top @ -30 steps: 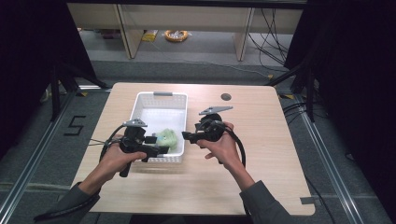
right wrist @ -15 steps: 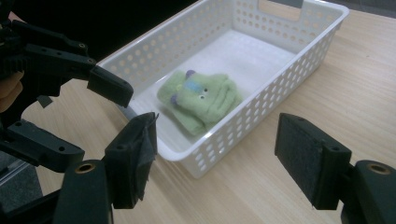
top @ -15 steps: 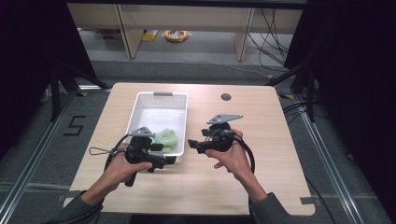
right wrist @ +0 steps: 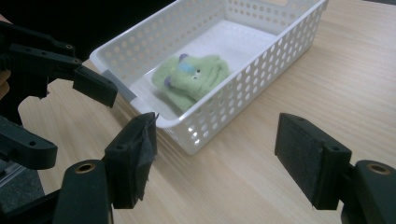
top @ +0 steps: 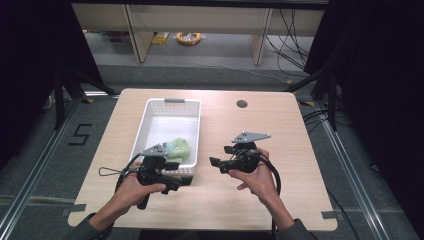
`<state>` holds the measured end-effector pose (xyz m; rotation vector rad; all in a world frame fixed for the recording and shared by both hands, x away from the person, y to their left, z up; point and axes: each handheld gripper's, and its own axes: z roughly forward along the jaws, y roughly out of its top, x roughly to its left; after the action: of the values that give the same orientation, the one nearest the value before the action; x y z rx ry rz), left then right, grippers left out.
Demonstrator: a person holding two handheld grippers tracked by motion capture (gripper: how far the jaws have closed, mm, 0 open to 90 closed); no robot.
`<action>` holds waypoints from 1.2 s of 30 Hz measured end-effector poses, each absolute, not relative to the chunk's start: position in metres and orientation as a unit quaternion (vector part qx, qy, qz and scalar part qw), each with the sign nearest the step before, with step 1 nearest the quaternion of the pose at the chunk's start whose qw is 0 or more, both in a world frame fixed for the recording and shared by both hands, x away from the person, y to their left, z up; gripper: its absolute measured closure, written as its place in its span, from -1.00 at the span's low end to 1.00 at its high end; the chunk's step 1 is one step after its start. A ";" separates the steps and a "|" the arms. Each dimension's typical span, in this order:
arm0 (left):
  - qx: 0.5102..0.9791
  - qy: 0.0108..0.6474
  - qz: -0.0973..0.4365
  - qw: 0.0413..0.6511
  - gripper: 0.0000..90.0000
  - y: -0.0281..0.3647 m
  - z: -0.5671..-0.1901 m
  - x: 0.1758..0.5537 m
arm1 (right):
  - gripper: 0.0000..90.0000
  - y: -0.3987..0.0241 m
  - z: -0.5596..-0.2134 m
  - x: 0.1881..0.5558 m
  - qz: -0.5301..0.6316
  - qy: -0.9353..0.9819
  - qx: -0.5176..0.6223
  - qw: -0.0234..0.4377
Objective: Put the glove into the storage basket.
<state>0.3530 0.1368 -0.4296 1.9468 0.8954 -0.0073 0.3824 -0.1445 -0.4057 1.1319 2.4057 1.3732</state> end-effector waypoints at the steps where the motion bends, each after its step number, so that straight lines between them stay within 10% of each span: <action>1: 0.799 0.365 -0.004 0.478 -0.56 0.137 -0.431 0.352 | -0.32 -0.147 -0.408 0.382 0.462 0.803 0.366 0.081; 36: 0.813 0.345 -0.016 0.469 -0.56 0.119 -0.468 0.329 | -0.36 -0.186 -0.445 0.339 0.463 0.794 0.390 0.050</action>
<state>0.3291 0.1185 -0.4682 1.9940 0.8455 -0.0395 0.3392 -0.1863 -0.4453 1.1886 2.4189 1.4088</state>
